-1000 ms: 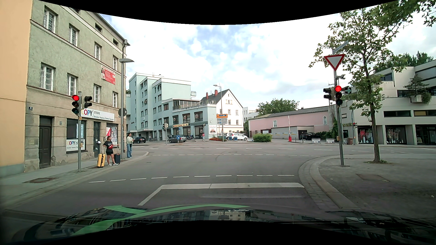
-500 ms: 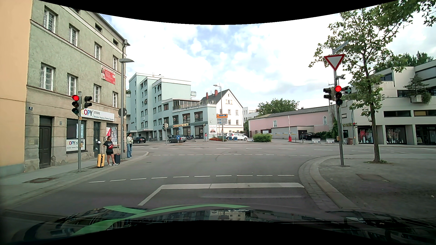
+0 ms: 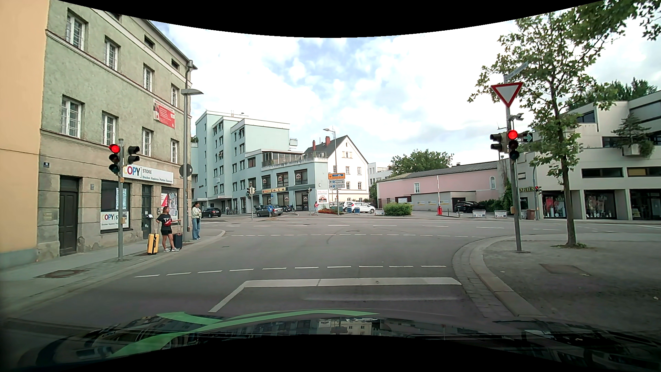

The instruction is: Follow the waypoints while adhering to traffic rules and regulations

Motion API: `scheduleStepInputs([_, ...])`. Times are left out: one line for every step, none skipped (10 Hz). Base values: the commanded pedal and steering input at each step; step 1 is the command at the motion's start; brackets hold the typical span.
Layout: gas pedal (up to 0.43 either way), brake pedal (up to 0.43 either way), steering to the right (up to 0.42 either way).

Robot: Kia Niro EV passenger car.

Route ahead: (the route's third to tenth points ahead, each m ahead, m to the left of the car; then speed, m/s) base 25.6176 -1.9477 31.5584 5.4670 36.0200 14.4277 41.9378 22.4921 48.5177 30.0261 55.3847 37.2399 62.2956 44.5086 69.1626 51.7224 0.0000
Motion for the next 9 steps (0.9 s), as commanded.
scheduleStepInputs([0.0,0.47,0.008])
scheduleStepInputs([0.0,0.476,0.007])
scheduleStepInputs([0.0,0.47,0.008])
scheduleStepInputs([0.0,0.47,0.007])
scheduleStepInputs([0.0,0.476,0.008])
scheduleStepInputs([0.0,0.47,0.007])
scheduleStepInputs([0.0,0.476,0.007])
scheduleStepInputs([0.0,0.47,0.007])
scheduleStepInputs([0.0,0.476,0.008])
